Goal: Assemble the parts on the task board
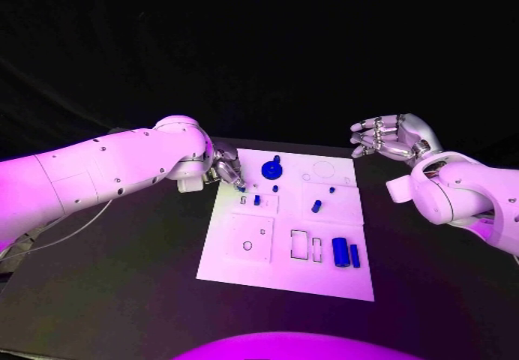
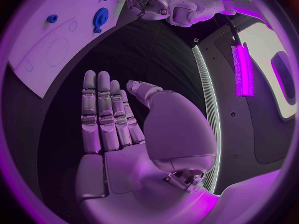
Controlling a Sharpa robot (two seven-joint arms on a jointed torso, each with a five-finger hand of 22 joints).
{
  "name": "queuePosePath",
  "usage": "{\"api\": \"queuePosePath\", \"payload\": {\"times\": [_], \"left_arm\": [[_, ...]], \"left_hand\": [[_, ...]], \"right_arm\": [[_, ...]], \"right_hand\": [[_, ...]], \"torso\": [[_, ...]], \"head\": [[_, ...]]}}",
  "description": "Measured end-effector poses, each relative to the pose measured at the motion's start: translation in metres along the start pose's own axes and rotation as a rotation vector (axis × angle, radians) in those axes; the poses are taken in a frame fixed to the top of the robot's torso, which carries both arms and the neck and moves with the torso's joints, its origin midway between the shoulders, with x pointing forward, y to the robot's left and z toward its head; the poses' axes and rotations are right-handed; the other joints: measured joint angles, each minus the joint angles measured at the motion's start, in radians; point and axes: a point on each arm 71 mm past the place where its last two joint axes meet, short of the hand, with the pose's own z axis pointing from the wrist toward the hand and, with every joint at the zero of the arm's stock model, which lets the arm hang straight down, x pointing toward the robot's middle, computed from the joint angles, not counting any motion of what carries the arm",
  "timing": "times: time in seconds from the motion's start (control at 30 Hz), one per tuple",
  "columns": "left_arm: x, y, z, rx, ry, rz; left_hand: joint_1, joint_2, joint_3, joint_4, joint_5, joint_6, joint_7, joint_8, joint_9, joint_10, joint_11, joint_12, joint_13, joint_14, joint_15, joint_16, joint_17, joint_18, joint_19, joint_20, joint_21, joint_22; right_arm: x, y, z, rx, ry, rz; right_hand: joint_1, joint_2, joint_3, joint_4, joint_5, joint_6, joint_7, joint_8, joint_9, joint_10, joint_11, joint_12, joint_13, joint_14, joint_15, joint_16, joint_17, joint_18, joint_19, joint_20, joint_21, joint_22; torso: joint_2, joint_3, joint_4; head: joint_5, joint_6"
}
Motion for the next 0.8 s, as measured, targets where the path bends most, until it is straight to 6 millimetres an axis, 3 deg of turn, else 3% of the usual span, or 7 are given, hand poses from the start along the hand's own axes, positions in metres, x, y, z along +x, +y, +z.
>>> {"api": "queuePosePath", "payload": {"times": [0.17,0.5,0.63,0.8], "left_arm": [[0.003,-0.002,0.001,-0.009,0.012,0.022],[0.013,-0.006,0.003,-0.020,0.043,0.046],[0.015,-0.009,0.003,-0.021,0.049,0.053],[0.017,-0.011,0.002,-0.026,0.054,0.061]], "left_hand": [[-0.007,-0.007,0.000,0.000,0.041,0.000,0.000,0.008,0.013,0.001,-0.001,0.000,0.001,0.004,-0.004,0.000,0.000,0.000,-0.004,-0.004,0.000,0.000],[-0.014,-0.014,0.003,0.003,0.062,0.006,-0.002,0.008,0.021,0.001,-0.001,0.000,0.000,0.000,-0.007,0.000,0.000,0.000,-0.004,-0.004,0.004,0.001],[-0.017,-0.017,0.003,0.003,0.074,0.007,-0.003,0.013,0.028,0.001,-0.001,0.000,-0.004,0.000,-0.007,0.000,0.000,0.000,-0.004,-0.004,0.004,0.001],[-0.023,-0.017,0.003,0.003,0.077,0.008,-0.004,0.013,0.032,0.001,-0.001,-0.005,-0.006,0.000,-0.007,0.000,0.000,0.000,-0.004,-0.004,0.004,0.001]], "right_arm": [[0.000,0.000,0.000,0.002,0.000,0.000],[0.000,0.000,0.000,0.004,0.000,0.002],[0.001,0.000,0.000,0.004,0.000,0.003],[0.000,0.000,0.000,0.005,0.000,0.003]], "right_hand": [[0.000,0.000,-0.005,0.005,0.001,-0.002,0.002,-0.003,-0.001,0.000,0.000,-0.004,0.000,-0.003,0.003,0.000,0.003,0.000,-0.002,0.002,-0.004,-0.003],[-0.016,-0.005,-0.015,0.015,0.004,-0.004,0.004,-0.005,-0.001,0.000,0.000,-0.008,0.001,-0.004,0.004,0.000,0.004,0.000,-0.006,0.005,-0.007,-0.007],[-0.030,-0.011,-0.029,0.029,0.035,-0.004,0.004,-0.005,-0.001,0.000,0.000,-0.014,0.003,-0.004,0.004,-0.004,0.009,0.000,-0.005,0.005,-0.012,-0.014],[-0.033,-0.012,-0.026,0.032,0.039,-0.004,0.004,-0.005,-0.001,0.000,0.000,-0.018,0.003,-0.004,0.004,-0.004,0.010,0.000,-0.005,0.005,-0.012,-0.014]], "torso": [[0.000,0.0003,-0.0003],[0.000,0.0006,0.0004],[0.000,0.0005,-0.0001],[0.000,0.0005,-0.0001]], "head": [[-0.001,-0.002],[-0.003,-0.008],[-0.003,-0.010],[0.000,-0.014]]}}
